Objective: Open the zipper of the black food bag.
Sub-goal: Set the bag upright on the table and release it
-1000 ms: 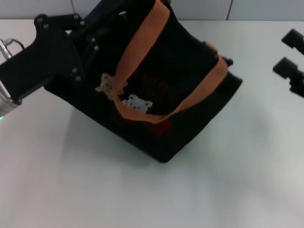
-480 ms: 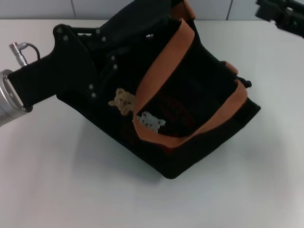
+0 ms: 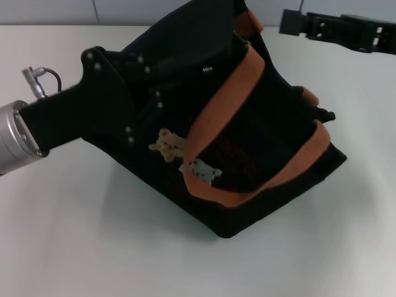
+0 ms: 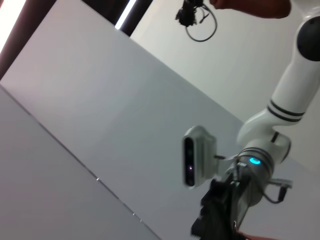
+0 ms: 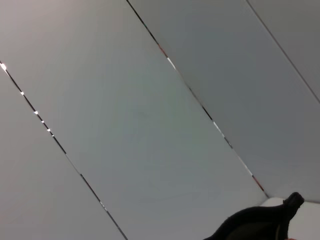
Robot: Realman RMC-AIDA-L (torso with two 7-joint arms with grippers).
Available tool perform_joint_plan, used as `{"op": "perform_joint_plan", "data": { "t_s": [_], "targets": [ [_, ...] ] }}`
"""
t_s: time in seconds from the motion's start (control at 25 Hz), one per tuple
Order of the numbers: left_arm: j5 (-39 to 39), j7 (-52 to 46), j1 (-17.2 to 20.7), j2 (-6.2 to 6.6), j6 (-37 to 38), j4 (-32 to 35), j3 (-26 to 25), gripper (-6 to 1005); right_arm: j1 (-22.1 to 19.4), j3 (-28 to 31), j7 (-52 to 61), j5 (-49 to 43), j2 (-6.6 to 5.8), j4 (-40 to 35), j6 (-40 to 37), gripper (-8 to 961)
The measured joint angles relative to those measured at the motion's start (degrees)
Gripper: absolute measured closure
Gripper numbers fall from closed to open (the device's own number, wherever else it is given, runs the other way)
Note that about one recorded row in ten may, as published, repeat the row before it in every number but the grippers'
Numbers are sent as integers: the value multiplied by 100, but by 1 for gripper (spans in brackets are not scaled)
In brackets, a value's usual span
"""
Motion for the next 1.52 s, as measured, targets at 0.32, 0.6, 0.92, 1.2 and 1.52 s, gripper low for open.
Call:
{"op": "perform_joint_plan", "data": {
  "t_s": [0.32, 0.6, 0.92, 1.2, 1.52],
  "targets": [
    [-12, 368, 24, -24, 4, -38, 207, 900, 135, -593, 317, -4, 19, -8, 447, 321],
    [-6, 505, 40, -31, 17, -54, 235, 900, 201, -956, 518, -101, 35, -33, 612, 322],
    [-27, 516, 42, -33, 25, -56, 340, 901, 276, -1011, 643, -301, 90, -127, 844, 324],
    [-29, 583, 37, -33, 36, -56, 359, 900, 321, -1150, 595, -445, 116, -141, 1047, 411],
    [-39, 595, 52, -33, 53, -56, 344, 900, 36, -1089, -57, -189, 187, -93, 980, 726]
  ]
}}
